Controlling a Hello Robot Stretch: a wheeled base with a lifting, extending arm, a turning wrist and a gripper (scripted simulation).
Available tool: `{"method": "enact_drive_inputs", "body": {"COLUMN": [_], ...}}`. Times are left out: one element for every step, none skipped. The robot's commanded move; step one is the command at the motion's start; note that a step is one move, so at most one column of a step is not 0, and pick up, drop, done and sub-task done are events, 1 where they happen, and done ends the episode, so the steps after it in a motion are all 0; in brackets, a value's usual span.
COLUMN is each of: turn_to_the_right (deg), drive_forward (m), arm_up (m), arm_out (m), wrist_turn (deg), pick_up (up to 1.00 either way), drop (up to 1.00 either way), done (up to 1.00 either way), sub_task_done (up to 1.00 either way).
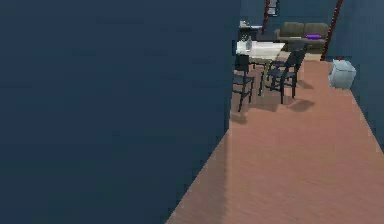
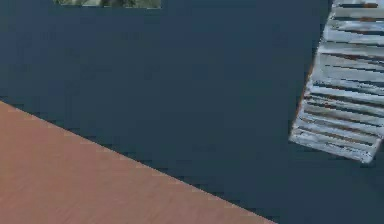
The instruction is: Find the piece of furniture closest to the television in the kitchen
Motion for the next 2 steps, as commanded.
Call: {"method": "enact_drive_inputs", "body": {"turn_to_the_right": [27.0, 0.0], "drive_forward": [0.0, 1.0], "arm_up": [0.0, 0.0], "arm_out": [0.0, 0.0], "wrist_turn": [0.0, 0.0], "pick_up": [0.0, 0.0], "drop": [0.0, 0.0], "done": [0.0, 0.0], "sub_task_done": [0.0, 0.0]}}
